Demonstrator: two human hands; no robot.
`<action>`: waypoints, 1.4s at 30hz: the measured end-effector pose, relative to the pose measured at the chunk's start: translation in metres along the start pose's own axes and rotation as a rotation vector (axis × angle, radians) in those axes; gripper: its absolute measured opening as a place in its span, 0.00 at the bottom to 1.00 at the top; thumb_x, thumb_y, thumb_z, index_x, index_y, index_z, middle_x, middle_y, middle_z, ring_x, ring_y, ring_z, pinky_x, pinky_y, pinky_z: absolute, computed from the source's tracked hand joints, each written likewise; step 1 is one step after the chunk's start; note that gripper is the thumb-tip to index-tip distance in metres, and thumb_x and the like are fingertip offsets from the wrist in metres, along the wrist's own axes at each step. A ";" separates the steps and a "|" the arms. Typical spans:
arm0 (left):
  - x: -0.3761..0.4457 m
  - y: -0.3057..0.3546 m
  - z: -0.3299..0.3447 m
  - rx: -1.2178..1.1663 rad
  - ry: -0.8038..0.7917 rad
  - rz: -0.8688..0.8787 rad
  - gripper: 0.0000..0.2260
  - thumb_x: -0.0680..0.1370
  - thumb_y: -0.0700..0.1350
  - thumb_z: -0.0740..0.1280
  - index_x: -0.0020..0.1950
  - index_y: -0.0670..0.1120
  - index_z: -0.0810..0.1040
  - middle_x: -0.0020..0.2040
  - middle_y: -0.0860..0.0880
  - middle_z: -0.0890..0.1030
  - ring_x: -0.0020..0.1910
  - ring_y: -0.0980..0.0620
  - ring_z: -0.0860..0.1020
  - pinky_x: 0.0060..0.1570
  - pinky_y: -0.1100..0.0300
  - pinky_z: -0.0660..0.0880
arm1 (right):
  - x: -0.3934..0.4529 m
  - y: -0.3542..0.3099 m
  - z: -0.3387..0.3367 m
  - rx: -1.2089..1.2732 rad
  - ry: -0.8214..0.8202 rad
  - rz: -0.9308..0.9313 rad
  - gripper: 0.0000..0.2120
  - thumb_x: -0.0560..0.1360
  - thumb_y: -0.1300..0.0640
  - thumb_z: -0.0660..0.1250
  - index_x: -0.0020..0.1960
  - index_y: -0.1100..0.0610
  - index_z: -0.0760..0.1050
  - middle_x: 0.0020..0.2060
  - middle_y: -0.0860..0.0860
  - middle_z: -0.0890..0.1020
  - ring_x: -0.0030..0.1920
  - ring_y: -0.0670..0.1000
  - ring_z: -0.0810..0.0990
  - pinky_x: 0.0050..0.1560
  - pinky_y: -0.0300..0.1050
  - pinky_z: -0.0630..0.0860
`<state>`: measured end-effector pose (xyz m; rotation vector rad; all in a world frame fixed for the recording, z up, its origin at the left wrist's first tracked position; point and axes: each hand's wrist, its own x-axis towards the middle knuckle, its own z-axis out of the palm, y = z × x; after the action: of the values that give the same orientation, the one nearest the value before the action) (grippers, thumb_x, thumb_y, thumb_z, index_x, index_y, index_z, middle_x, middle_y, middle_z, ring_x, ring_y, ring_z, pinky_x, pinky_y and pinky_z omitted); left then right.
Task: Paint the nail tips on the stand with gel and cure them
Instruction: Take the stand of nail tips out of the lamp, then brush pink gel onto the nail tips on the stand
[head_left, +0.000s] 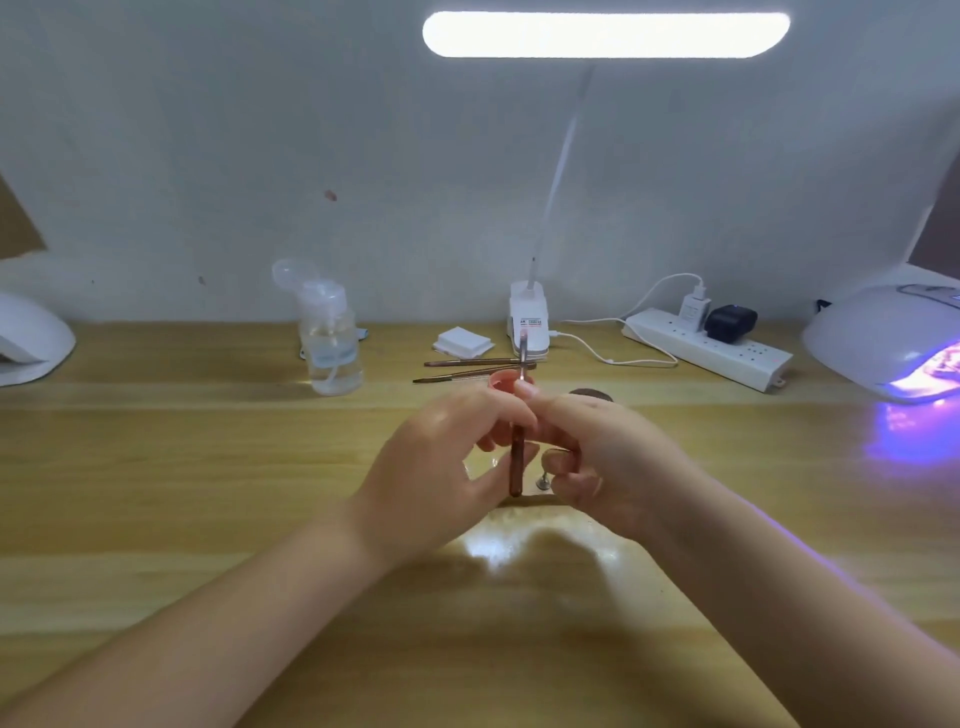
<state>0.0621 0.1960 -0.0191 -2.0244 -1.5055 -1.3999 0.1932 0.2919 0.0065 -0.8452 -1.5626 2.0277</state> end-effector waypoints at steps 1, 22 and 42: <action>-0.001 0.001 0.000 0.029 -0.003 0.017 0.06 0.74 0.37 0.70 0.50 0.42 0.78 0.40 0.48 0.79 0.38 0.53 0.75 0.41 0.62 0.74 | -0.001 0.000 0.001 -0.046 0.008 -0.006 0.15 0.73 0.47 0.71 0.50 0.59 0.82 0.42 0.54 0.83 0.25 0.44 0.67 0.21 0.34 0.59; -0.014 -0.034 -0.003 -0.002 0.205 -0.308 0.06 0.80 0.44 0.58 0.55 0.51 0.73 0.40 0.53 0.75 0.39 0.53 0.75 0.40 0.66 0.69 | 0.018 -0.003 -0.071 -1.336 -0.085 -0.244 0.16 0.57 0.35 0.77 0.39 0.38 0.77 0.42 0.39 0.78 0.42 0.39 0.76 0.40 0.33 0.71; -0.015 -0.045 -0.004 -0.168 0.352 -0.450 0.11 0.82 0.48 0.57 0.58 0.54 0.76 0.44 0.56 0.80 0.47 0.61 0.79 0.50 0.65 0.74 | 0.018 0.014 -0.068 -1.048 0.100 -0.634 0.10 0.63 0.54 0.81 0.42 0.55 0.85 0.37 0.49 0.81 0.36 0.38 0.74 0.36 0.28 0.67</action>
<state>0.0221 0.2039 -0.0442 -1.4564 -1.7901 -1.9876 0.2279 0.3472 -0.0223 -0.6045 -2.4278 0.6483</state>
